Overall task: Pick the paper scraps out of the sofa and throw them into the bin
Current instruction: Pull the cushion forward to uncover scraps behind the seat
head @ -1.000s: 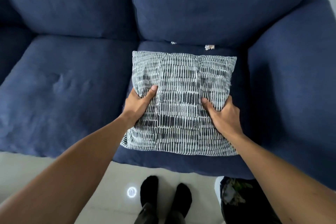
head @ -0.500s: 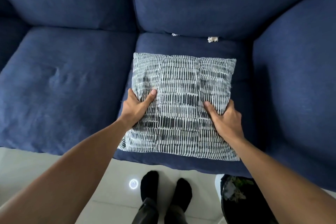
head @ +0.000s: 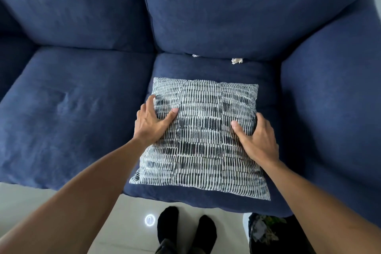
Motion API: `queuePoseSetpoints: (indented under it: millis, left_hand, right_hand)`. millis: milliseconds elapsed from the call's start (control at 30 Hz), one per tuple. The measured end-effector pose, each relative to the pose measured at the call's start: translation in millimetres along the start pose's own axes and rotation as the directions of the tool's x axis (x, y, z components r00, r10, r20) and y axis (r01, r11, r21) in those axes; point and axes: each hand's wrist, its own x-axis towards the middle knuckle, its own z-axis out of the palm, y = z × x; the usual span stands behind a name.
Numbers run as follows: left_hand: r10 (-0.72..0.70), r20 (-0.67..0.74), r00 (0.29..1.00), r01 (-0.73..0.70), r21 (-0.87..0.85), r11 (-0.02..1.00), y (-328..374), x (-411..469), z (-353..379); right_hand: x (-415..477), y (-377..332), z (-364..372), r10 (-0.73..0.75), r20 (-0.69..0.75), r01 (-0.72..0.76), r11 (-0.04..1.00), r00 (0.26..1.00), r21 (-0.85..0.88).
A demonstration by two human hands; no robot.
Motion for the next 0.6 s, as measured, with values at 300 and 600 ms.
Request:
queuePoseSetpoints:
  millis: [300, 600]
  left_hand:
    - [0.09, -0.015, 0.996, -0.089, 0.043, 0.995, 33.2, 11.6, -25.6]
    - [0.2, -0.054, 0.978, -0.194, 0.094, 0.976, 81.1, 34.0, -56.9]
  right_hand:
    - [17.2, -31.9, -32.4, -0.057, 0.004, 0.057, 0.998, 0.998, -0.036]
    - [39.2, -72.0, -74.3, -0.135, -0.079, 0.13, 0.99, 0.988, -0.059]
